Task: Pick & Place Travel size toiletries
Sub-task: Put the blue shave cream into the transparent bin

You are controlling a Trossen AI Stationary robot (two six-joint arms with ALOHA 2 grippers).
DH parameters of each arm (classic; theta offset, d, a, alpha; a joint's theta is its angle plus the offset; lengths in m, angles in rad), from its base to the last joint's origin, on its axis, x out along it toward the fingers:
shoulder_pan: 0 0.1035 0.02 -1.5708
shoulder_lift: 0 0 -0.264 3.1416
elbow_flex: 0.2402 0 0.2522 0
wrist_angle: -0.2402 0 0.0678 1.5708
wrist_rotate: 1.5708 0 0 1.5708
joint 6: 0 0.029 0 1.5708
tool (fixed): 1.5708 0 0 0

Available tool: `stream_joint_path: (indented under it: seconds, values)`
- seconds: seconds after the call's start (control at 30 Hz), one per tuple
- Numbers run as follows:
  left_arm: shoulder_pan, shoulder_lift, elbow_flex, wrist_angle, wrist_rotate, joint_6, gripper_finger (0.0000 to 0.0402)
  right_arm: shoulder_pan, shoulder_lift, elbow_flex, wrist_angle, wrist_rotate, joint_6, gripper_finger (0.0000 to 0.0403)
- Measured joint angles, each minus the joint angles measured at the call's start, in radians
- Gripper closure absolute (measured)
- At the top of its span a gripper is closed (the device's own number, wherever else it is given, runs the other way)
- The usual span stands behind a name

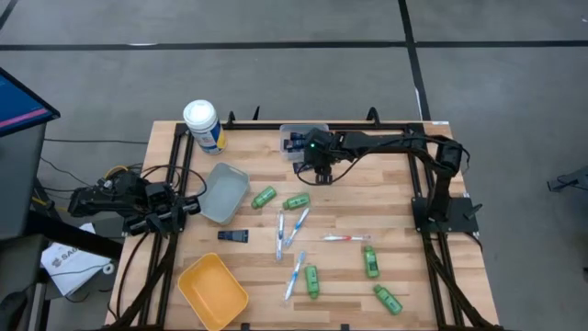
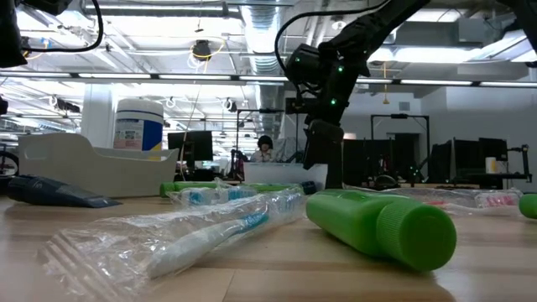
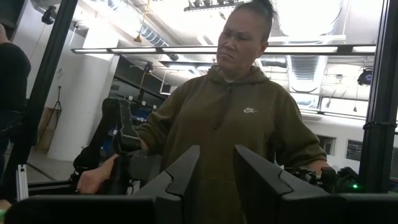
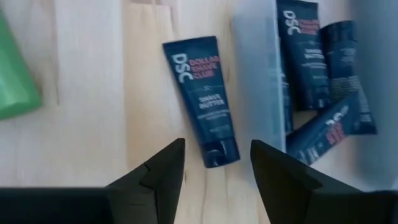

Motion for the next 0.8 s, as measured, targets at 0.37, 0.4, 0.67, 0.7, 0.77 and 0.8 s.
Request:
stream_joint_path:
  seconds: [0.37, 0.4, 0.67, 0.7, 0.77, 0.8]
  values:
    - [0.000, 0.000, 0.000, 0.000, 0.000, 0.000, 0.0309, -0.013, 0.000, -0.001, 0.011, -0.010, 0.024, 0.0239]
    - [0.000, 0.000, 0.000, 0.000, 0.000, 0.000, 0.0309, -0.014, 0.000, -0.005, 0.018, -0.015, 0.034, 0.0241]
    - [0.000, 0.000, 0.000, 0.000, 0.000, 0.000, 0.0309, -0.011, 0.000, -0.067, 0.064, -0.015, 0.032, 0.0251]
    - [0.000, 0.000, 0.000, 0.000, 0.000, 0.000, 0.0309, -0.011, 0.001, -0.071, 0.061, -0.015, 0.024, 0.0252]
    - [0.000, 0.000, 0.000, 0.000, 0.000, 0.000, 0.0309, -0.011, 0.001, -0.072, 0.067, -0.011, 0.007, 0.0253]
    - [0.000, 0.000, 0.000, 0.000, 0.000, 0.000, 0.0309, -0.012, 0.001, -0.072, 0.076, -0.004, 0.006, 0.0254]
